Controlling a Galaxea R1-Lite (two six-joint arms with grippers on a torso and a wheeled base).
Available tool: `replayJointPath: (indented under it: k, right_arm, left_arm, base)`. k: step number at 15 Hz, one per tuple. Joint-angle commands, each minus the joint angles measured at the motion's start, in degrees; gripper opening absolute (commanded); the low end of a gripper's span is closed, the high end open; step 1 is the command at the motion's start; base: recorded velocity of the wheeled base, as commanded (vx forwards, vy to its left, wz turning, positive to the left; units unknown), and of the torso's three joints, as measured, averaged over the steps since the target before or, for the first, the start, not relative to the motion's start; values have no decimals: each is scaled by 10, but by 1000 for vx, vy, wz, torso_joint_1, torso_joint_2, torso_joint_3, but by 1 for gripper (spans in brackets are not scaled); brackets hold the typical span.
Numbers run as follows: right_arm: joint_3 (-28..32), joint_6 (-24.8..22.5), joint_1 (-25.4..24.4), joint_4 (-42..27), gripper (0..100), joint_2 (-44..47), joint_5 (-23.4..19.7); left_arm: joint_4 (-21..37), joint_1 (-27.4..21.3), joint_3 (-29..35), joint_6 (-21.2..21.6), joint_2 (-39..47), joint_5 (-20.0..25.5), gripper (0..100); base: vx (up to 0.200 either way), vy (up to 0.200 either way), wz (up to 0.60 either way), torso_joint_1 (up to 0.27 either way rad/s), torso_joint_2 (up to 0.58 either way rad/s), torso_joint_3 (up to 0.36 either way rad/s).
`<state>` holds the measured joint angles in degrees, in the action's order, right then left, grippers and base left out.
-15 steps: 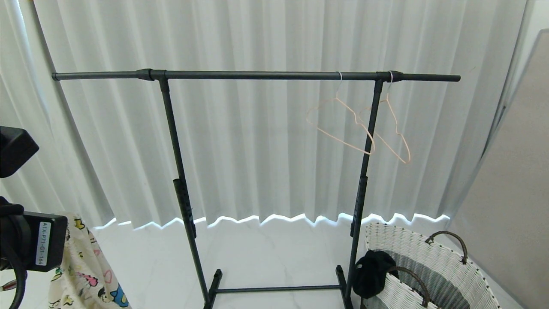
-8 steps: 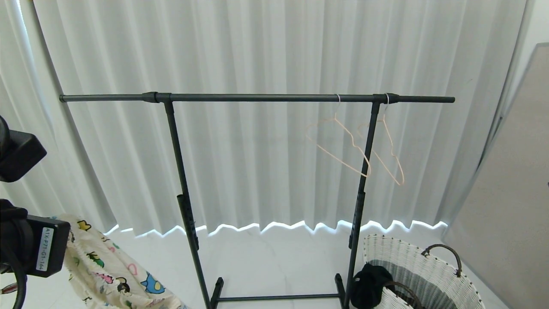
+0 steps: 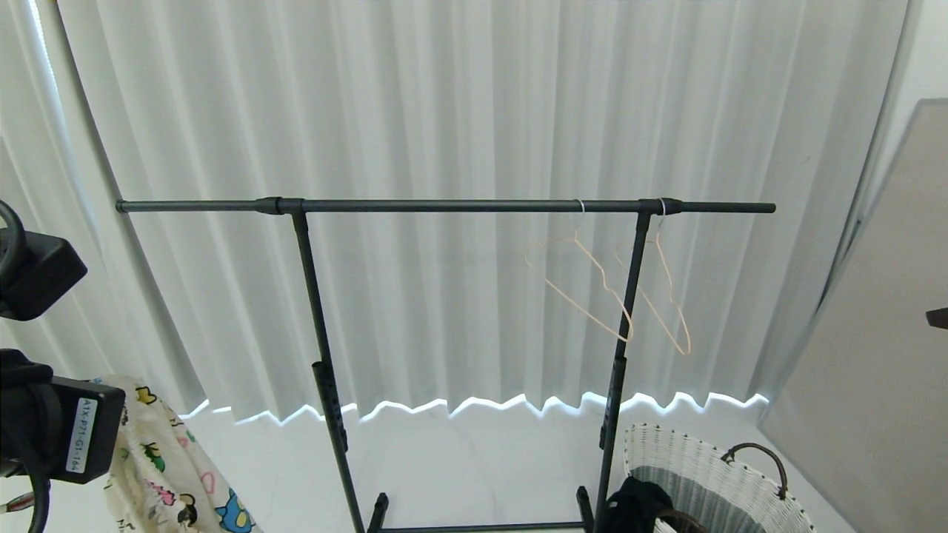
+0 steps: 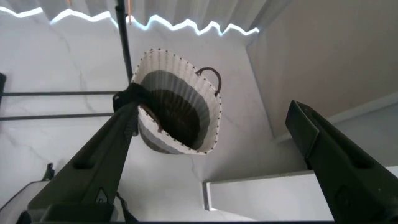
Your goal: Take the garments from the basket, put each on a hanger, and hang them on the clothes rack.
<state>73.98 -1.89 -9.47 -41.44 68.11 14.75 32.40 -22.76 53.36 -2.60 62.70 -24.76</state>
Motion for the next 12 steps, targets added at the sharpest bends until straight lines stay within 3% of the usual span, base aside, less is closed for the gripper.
replayJointPath:
  k: [1, 5, 12]
  right_arm:
    - [-1, 0, 0, 9, 100, 10, -9]
    - [-36, -5, 11, 92, 100, 16, -47]
    - [-51, -2, 12, 100, 100, 29, -89]
  left_arm:
    - [0, 0, -1, 0, 1, 3, 0]
    - [0, -11, -1, 0, 0, 7, 0]
    - [0, -21, 1, 0, 1, 7, 0]
  base:
    - [0, 0, 0, 56, -119, -76]
    - [200, 0, 0, 12, -38, -19]
    - [200, 0, 0, 7, 4, -2]
